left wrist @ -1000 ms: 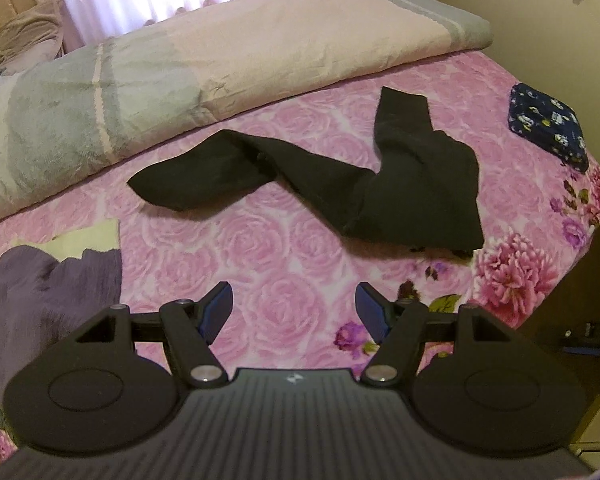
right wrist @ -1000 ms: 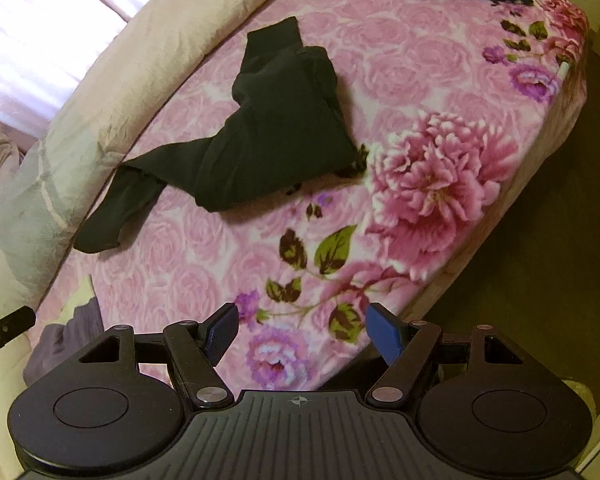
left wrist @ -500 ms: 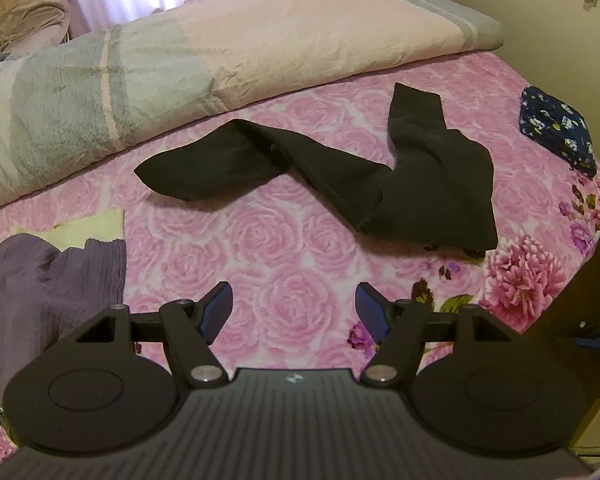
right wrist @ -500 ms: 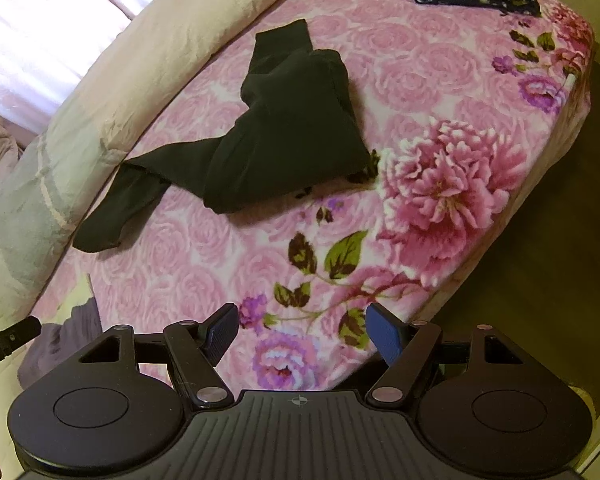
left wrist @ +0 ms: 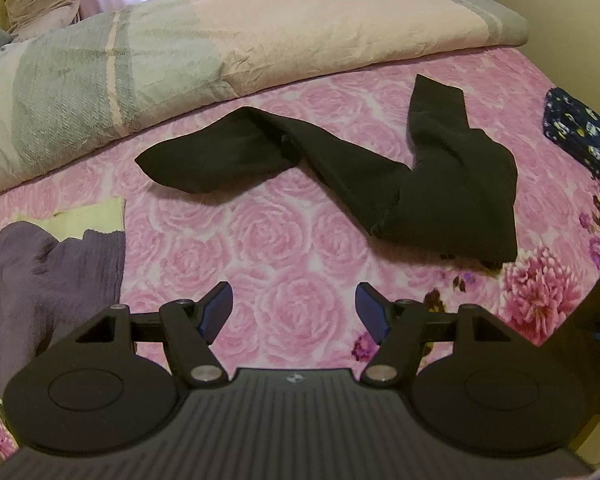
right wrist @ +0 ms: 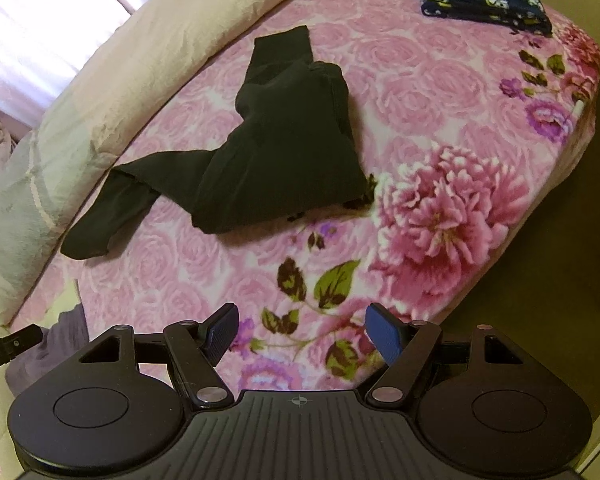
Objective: Fold clothes
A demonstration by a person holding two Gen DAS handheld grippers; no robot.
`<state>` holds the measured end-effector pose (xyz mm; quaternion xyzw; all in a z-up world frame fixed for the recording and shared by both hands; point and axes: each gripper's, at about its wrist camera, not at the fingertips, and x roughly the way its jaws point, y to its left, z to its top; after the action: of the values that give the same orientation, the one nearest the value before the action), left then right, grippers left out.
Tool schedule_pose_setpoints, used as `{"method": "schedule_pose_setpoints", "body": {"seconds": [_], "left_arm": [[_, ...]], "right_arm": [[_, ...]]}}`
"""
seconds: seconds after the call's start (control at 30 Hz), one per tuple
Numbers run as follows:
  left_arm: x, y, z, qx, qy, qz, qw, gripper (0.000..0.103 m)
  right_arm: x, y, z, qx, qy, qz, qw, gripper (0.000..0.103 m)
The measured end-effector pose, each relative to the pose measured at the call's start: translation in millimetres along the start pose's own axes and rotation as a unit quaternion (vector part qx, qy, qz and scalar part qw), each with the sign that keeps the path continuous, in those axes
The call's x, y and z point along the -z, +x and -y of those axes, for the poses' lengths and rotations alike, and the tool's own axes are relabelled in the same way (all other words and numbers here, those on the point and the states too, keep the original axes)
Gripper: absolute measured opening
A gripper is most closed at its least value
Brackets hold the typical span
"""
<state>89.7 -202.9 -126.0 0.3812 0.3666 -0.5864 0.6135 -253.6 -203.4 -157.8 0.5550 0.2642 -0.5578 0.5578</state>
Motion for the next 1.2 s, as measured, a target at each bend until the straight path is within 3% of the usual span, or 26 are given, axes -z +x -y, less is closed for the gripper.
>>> {"method": "schedule_pose_setpoints", "body": {"seconds": [0.2, 0.43, 0.6, 0.83, 1.03, 1.2], "left_arm": [[-31.0, 20.1, 21.5, -0.021, -0.032, -0.010, 0.9992, 0.064], [-72.9, 41.2, 63.9, -0.041, -0.077, -0.024, 0.9958, 0.064], [-100.5, 58.1, 96.8, -0.048, -0.109, -0.026, 0.9926, 0.064], [-120.0, 94.8, 133.0, -0.073, -0.145, -0.054, 0.9853, 0.064], [-112.8, 111.1, 141.8, -0.087, -0.159, -0.090, 0.9792, 0.064], [-114.9, 116.5, 136.0, -0.102, -0.174, -0.091, 0.9751, 0.064]], "right_arm": [[-46.1, 16.4, 24.6, -0.013, 0.007, -0.013, 1.000, 0.073], [-129.8, 34.1, 74.7, -0.032, 0.035, -0.008, 0.999, 0.073], [-193.8, 58.2, 118.8, -0.069, 0.074, -0.011, 0.995, 0.073], [-261.5, 126.3, 169.1, -0.133, 0.135, -0.058, 0.980, 0.073], [-288.7, 183.6, 185.2, -0.185, 0.190, -0.069, 0.962, 0.073], [-305.4, 233.2, 183.5, -0.229, 0.237, -0.073, 0.941, 0.072]]}}
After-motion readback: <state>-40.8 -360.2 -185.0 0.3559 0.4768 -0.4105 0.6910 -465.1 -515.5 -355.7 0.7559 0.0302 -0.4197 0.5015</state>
